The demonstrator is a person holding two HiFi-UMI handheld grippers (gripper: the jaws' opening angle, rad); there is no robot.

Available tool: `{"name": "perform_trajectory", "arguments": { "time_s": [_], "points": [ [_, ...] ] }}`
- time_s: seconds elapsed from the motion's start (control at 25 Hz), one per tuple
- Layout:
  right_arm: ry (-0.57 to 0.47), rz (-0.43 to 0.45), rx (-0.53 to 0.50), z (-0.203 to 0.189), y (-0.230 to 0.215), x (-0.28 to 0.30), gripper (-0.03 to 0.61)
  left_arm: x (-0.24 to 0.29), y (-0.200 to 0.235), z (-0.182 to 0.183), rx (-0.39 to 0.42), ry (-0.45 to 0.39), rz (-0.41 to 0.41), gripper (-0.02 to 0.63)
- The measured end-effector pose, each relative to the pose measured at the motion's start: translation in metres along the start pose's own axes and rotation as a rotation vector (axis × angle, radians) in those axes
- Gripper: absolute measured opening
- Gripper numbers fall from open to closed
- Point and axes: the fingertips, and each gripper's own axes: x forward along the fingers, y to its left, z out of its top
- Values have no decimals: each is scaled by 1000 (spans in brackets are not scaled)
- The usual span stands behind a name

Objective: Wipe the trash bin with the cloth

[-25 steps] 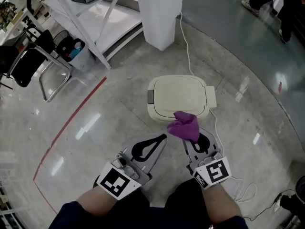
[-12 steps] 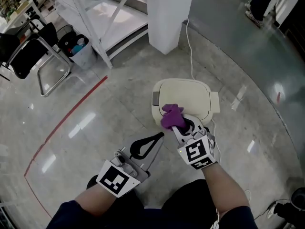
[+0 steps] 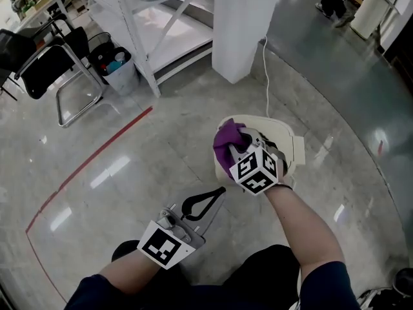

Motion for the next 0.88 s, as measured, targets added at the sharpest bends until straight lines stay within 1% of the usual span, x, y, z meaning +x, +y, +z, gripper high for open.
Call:
{"name": "perform_trajectory", "arguments": {
  "time_s": [0.12, 0.28, 0.52, 0.88],
  "points": [
    [66, 2, -60, -4, -7, 26, 80, -3, 2, 2, -3, -12, 11, -2],
    [120, 10, -96, -13, -15, 46, 80, -2, 1, 4, 0, -18, 12, -2],
    [166, -10, -98, -31, -35, 45, 80, 9, -6, 0, -1, -4, -12, -2],
    [268, -101, -42, -98, -85, 11, 80, 27, -21, -9, 11, 29, -60, -2]
  ]
}}
